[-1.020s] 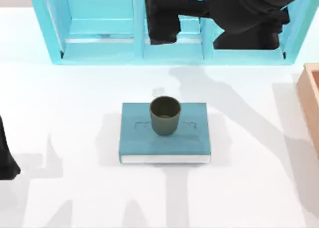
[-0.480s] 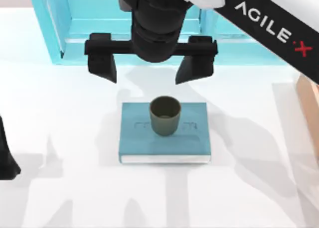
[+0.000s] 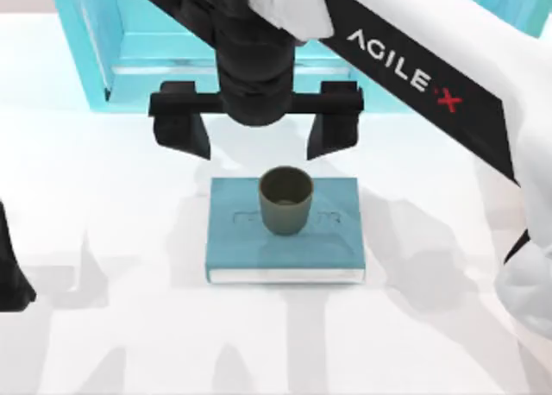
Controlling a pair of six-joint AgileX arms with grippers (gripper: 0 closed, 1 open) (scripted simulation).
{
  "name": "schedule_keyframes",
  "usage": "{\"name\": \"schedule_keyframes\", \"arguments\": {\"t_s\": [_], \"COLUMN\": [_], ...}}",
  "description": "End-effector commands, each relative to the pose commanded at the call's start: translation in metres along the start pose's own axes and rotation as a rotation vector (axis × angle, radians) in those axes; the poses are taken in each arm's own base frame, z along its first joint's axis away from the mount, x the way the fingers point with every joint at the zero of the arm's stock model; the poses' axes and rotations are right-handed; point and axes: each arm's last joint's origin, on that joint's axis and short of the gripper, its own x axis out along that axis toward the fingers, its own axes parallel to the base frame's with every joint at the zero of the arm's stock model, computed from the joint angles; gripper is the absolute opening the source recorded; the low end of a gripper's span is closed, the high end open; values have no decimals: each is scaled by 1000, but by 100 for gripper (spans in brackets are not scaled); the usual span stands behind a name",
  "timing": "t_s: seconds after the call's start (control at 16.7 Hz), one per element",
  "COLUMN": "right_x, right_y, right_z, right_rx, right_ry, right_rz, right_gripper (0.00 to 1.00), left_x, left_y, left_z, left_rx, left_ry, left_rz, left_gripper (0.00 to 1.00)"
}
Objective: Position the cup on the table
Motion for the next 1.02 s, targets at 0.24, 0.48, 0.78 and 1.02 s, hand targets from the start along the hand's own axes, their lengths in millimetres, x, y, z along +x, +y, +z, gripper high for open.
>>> {"name": "schedule_keyframes", "arguments": {"t_s": [0.24, 0.48, 0.78, 1.02], "right_x": [0, 14, 73, 99], "right_y": [0, 2, 3, 0], "right_z": [0, 3, 3, 0], "right_rx": [0, 1, -1, 0], "right_ry": [1, -4, 4, 0], "right_rz": [1, 4, -4, 0], "right_gripper": [100, 100, 100, 100], "left_x": [0, 0, 0, 0], "left_y": [0, 0, 0, 0], "left_z": [0, 0, 0, 0], "left_rx": [0, 0, 0, 0], "left_ry": [0, 0, 0, 0], "left_rz": [0, 0, 0, 0], "left_gripper": [100, 100, 100, 100]}}
